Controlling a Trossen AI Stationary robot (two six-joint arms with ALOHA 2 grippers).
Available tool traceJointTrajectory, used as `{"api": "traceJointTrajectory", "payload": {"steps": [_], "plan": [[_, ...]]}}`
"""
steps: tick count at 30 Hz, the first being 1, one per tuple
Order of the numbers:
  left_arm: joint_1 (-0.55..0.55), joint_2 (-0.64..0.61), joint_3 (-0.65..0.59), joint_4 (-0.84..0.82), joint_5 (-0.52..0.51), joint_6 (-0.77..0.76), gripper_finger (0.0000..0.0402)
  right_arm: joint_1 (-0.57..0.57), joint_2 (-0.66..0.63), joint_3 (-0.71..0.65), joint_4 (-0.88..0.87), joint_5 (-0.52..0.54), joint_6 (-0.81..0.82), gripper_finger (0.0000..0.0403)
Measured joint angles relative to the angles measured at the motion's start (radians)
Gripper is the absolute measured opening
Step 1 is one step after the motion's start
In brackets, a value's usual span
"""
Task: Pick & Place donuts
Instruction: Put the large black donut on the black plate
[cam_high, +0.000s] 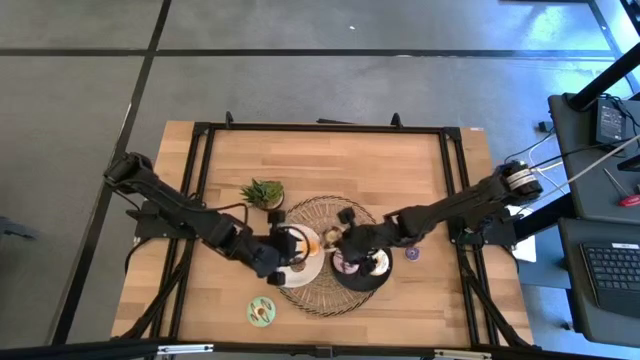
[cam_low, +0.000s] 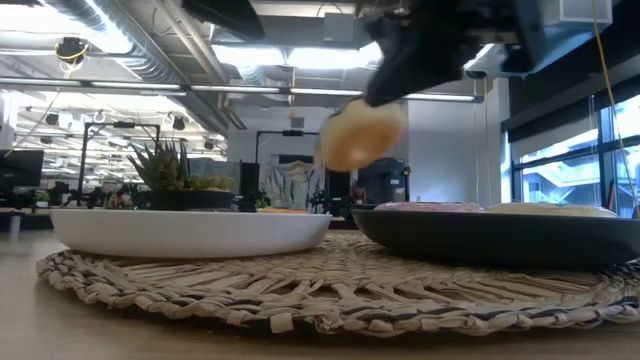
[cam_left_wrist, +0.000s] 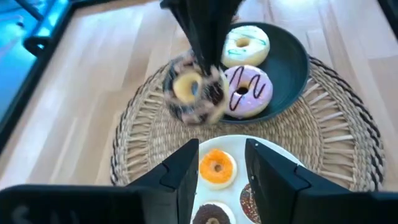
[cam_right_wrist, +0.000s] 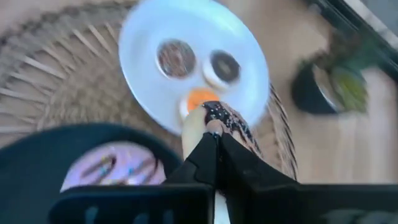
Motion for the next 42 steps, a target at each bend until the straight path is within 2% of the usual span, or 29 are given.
{"api": "traceJointTrajectory", "payload": {"steps": [6,10,17,24,27,33,42], "plan": [[-0.053,0.002,-0.001,-0.004,-0.122,-0.028,0.0123,0.066,-0.153,-0.148,0.01,0.191,0.201,0.0013],[-0.06,0.004,-0.002,-0.001,-0.16,-0.087,0.0121,0.092,-0.2,-0.245,0.063,0.203,0.353,0.0012],[-0.057,0.004,-0.002,0.002,-0.165,-0.119,0.0124,0.103,-0.194,-0.379,0.176,0.213,0.501,0.0012],[-0.057,0.004,-0.002,0.002,-0.164,-0.119,0.0124,0.103,-0.194,-0.438,0.214,0.266,0.559,0.0012],[-0.057,0.004,-0.002,0.002,-0.164,-0.119,0.0122,0.103,-0.194,-0.448,0.218,0.258,0.568,0.0016],[-0.057,0.004,-0.002,0.002,-0.163,-0.118,0.0125,0.103,-0.194,-0.448,0.22,0.169,0.559,0.0049],[-0.057,0.004,-0.003,0.002,-0.163,-0.125,0.0121,0.102,-0.194,-0.448,0.224,0.167,0.56,0.0114]]}}
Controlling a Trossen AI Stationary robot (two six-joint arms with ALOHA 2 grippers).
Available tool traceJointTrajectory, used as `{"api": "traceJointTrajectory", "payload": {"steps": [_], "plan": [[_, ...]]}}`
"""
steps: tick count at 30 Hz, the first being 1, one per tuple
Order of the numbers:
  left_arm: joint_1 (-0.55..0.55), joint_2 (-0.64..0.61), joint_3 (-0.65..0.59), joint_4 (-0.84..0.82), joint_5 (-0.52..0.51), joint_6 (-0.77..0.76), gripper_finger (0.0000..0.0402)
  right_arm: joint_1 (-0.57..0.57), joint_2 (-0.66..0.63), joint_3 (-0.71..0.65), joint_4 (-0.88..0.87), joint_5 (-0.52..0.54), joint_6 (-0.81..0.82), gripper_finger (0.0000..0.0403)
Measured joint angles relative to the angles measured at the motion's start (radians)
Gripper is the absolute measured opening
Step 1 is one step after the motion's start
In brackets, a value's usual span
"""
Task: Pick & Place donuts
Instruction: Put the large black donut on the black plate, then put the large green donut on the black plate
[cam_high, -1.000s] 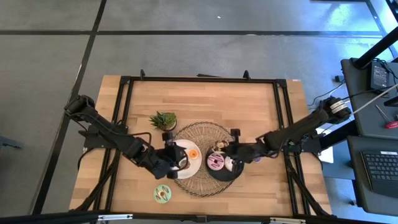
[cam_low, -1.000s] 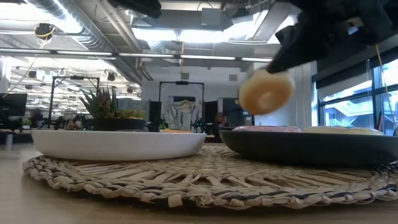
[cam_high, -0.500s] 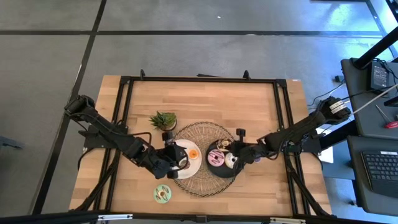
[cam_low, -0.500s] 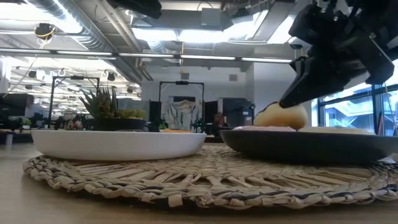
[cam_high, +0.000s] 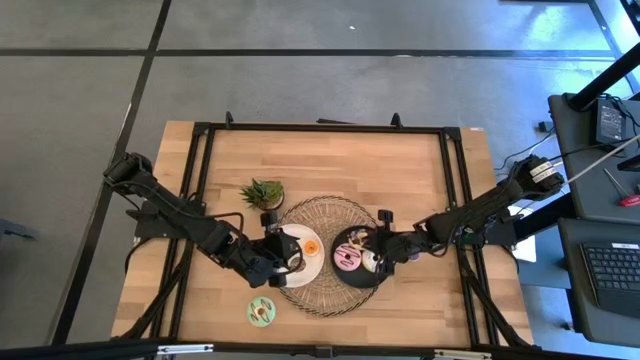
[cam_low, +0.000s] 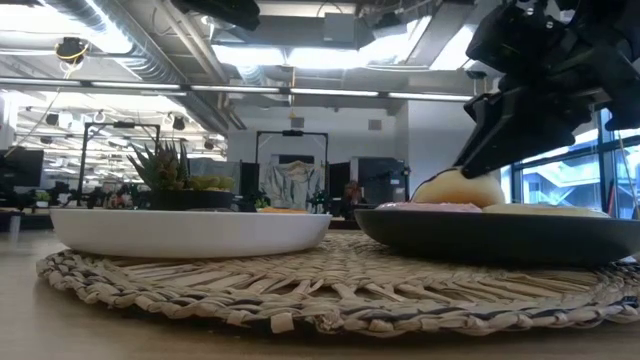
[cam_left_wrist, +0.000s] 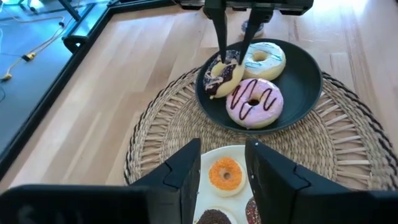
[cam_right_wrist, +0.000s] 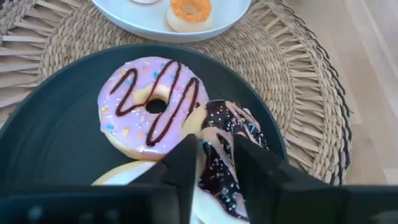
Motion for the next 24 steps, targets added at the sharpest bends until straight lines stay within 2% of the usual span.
{"api": "traceJointTrajectory", "payload": {"steps": [7,11,16,24], "plan": [[0.0,0.0,0.0,-0.002,0.062,-0.027,0.0124,0.0,-0.01,0.009,-0.014,0.032,-0.006,0.0198],[-0.001,0.0,0.0,-0.008,0.162,-0.043,0.0123,0.0,-0.057,0.041,-0.011,0.035,-0.013,0.0226],[-0.025,0.007,0.0,-0.003,0.331,-0.11,0.0127,0.0,-0.125,0.055,-0.005,0.036,-0.058,0.0237],[-0.152,0.119,-0.002,-0.04,0.336,-0.294,0.0122,-0.002,-0.137,0.055,-0.009,0.115,-0.058,0.0233]]}}
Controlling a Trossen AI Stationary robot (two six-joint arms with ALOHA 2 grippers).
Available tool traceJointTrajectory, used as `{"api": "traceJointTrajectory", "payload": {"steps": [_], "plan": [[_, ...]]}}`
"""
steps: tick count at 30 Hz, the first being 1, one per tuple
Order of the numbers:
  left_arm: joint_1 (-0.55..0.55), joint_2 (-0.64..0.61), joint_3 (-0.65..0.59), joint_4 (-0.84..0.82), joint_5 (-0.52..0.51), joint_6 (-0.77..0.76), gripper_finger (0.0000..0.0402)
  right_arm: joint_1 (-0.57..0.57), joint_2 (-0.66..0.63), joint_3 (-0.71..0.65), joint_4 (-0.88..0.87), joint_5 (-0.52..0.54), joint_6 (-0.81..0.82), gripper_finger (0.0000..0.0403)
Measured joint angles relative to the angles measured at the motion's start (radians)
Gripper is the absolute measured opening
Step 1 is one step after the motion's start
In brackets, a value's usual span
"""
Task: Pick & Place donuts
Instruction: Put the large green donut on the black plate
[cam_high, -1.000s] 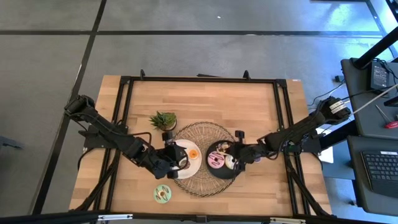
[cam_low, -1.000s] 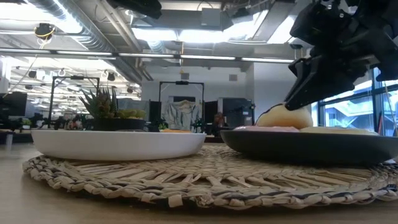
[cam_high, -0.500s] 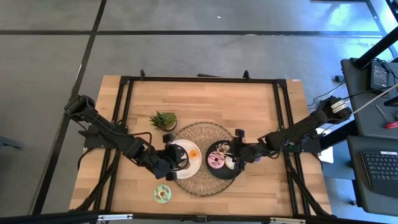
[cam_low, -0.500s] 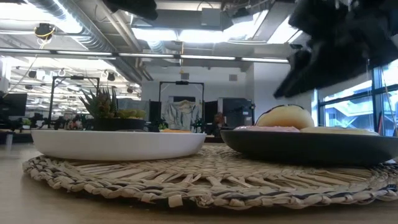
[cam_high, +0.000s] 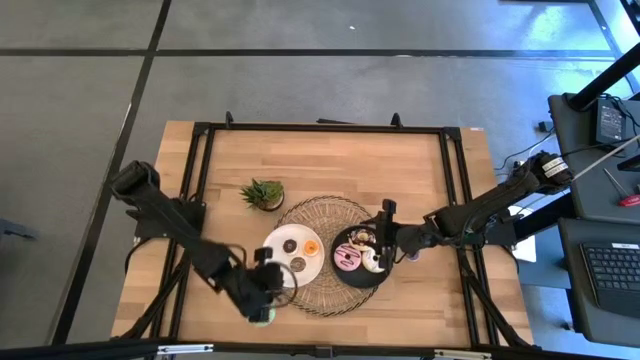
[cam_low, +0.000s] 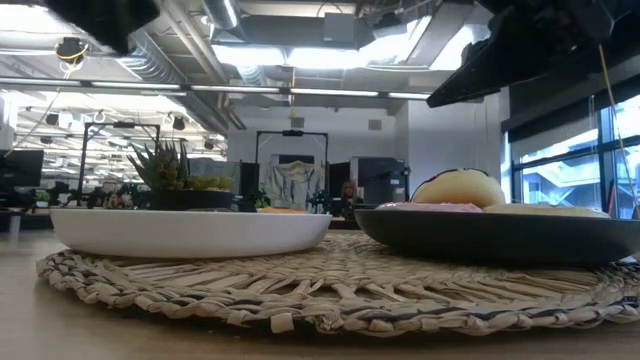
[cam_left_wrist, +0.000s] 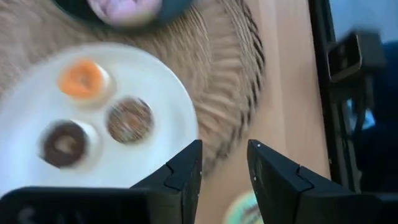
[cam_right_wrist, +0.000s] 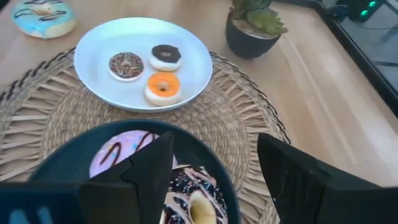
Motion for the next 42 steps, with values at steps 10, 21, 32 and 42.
{"api": "traceJointTrajectory", "payload": {"steps": [10,21,32,42], "plan": [[-0.102,0.123,0.0,-0.072,0.046,-0.262,0.0125,-0.023,0.0,0.0,0.009,-0.001,0.005,0.0233],[-0.138,0.223,0.001,-0.095,0.08,-0.324,0.0117,-0.025,0.0,-0.001,0.01,-0.004,0.031,0.0233],[-0.137,0.259,0.002,-0.076,0.097,-0.395,0.0118,-0.025,0.001,-0.001,0.01,-0.004,0.031,0.0233],[-0.137,0.26,0.001,-0.053,0.083,-0.334,0.0121,-0.025,0.001,-0.001,0.009,-0.003,0.027,0.0233]]}}
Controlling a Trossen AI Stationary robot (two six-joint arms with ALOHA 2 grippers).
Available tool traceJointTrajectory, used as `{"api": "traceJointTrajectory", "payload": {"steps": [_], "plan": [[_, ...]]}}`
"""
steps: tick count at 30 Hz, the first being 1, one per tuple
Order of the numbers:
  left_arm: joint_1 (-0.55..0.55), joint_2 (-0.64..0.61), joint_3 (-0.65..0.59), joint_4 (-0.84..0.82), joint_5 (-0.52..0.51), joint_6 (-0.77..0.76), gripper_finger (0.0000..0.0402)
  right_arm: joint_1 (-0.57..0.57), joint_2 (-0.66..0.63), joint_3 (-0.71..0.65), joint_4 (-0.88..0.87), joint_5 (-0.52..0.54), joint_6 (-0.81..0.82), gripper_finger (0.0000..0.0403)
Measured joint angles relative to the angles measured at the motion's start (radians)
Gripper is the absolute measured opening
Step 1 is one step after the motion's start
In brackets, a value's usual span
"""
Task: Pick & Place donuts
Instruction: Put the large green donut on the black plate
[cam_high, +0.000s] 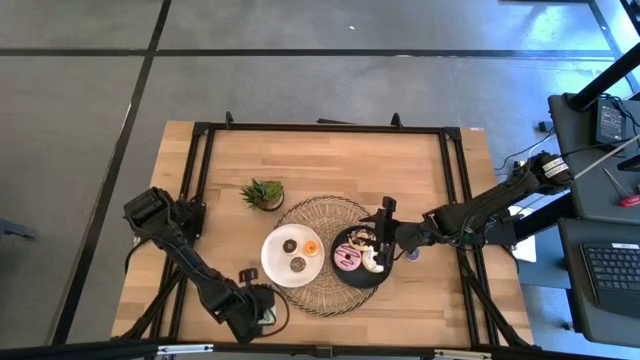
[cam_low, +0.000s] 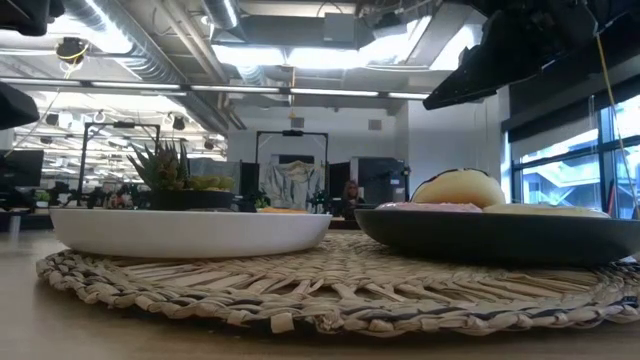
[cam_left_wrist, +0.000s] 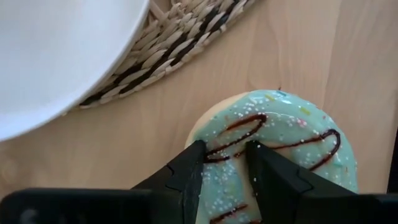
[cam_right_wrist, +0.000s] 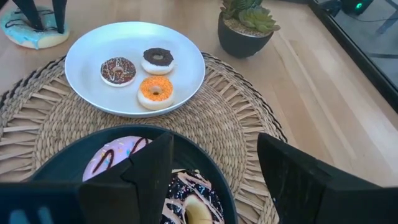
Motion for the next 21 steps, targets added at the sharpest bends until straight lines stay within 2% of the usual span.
{"api": "traceJointTrajectory", "payload": {"steps": [5,11,16,19,21], "plan": [[0.0,0.0,0.0,0.001,0.009,0.044,0.0091,0.0,0.0,0.0,-0.001,0.0,-0.018,0.0233],[0.001,-0.001,0.0,0.003,0.033,0.044,0.0017,0.0,0.0,0.0,-0.001,0.0,-0.026,0.0233],[0.001,-0.038,-0.001,-0.001,0.031,0.027,0.0009,0.0,0.0,0.0,-0.001,0.0,-0.028,0.0233],[-0.001,-0.085,0.013,-0.003,-0.033,0.047,0.0006,0.0,0.0,0.0,0.001,0.0,-0.025,0.0233],[0.001,-0.111,0.03,-0.005,-0.118,0.096,0.0006,0.0,0.0,0.0,0.013,0.0,-0.023,0.0233]]}}
